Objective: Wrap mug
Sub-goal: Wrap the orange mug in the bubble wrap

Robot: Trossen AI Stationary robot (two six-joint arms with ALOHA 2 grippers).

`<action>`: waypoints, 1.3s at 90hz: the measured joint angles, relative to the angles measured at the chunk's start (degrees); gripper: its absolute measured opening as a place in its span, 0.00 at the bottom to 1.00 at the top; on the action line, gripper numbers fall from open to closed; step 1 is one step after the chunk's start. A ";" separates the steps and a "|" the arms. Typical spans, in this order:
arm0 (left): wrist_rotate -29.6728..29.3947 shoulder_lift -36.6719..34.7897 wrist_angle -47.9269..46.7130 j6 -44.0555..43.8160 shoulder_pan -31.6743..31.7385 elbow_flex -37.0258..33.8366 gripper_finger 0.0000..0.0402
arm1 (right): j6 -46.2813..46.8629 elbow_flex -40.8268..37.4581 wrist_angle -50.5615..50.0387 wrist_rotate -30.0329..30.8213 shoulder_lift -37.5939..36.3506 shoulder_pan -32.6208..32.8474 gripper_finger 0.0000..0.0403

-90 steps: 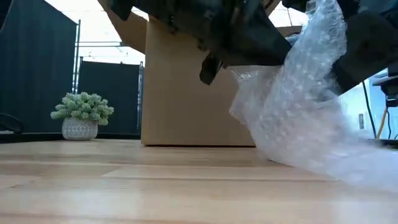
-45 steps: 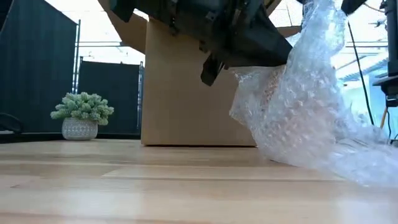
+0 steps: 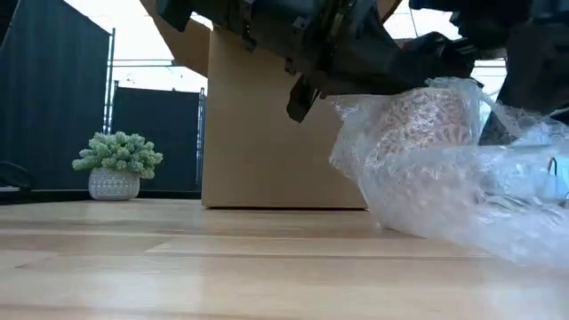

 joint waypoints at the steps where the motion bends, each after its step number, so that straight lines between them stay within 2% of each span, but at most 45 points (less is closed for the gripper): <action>1: 0.07 -0.26 -0.11 0.01 -0.01 -0.04 0.00 | -0.09 -0.01 0.21 -0.07 0.00 0.00 0.58; 26: -2.56 -3.99 0.49 1.73 0.67 0.08 0.00 | -0.81 -0.33 2.72 -2.18 -0.35 0.04 0.58; 50: -0.18 1.98 1.68 -3.12 2.40 0.27 0.00 | -1.13 -0.31 2.76 -1.79 -0.37 0.04 0.58; 87: 0.06 2.76 2.34 -2.78 2.36 0.38 0.00 | 1.57 10.61 -15.28 -1.34 -6.63 1.94 0.58; 99: 0.03 2.78 2.28 -2.78 2.36 0.38 0.00 | 3.14 10.58 -13.60 1.74 -7.71 3.02 0.58; 117: 0.03 2.87 2.85 -2.73 2.36 0.34 0.00 | 2.02 4.39 -1.51 1.35 -4.52 3.42 0.58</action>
